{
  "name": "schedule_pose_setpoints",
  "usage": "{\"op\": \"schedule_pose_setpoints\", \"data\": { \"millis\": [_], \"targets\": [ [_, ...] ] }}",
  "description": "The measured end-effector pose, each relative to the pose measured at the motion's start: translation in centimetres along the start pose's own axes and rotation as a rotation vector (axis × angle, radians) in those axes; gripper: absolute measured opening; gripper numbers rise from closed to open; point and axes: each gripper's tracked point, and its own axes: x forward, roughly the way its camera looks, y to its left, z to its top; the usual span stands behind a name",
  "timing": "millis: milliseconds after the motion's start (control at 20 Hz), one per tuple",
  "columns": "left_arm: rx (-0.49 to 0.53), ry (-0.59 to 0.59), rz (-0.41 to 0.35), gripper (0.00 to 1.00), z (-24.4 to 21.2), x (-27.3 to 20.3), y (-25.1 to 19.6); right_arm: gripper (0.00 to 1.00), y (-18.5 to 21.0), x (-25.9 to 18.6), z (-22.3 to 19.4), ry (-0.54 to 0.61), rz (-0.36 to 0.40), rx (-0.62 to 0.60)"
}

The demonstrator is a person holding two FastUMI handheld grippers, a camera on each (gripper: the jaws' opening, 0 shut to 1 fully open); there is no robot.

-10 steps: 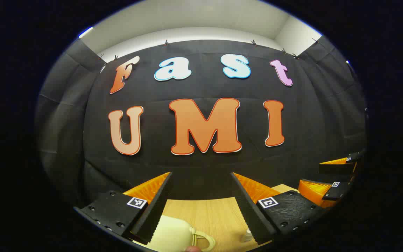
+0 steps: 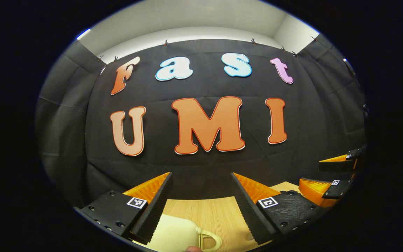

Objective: First open the suitcase, pack the skin care products into it, and then close the suitcase.

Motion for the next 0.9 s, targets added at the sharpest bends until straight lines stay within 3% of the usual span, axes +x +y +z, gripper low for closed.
{"op": "schedule_pose_setpoints", "data": {
  "millis": [450,900],
  "targets": [
    [0.033,0.011,-0.007,1.0,-0.8,0.6,-0.2,0.95,-1.1,0.7,-0.2,-0.003,-0.025,-0.008],
    [0.22,0.132,-0.071,0.99,-8.3,-0.5,-1.7,0.95,-4.5,0.8,-1.4,0.016,-0.106,-0.028]
  ]
}}
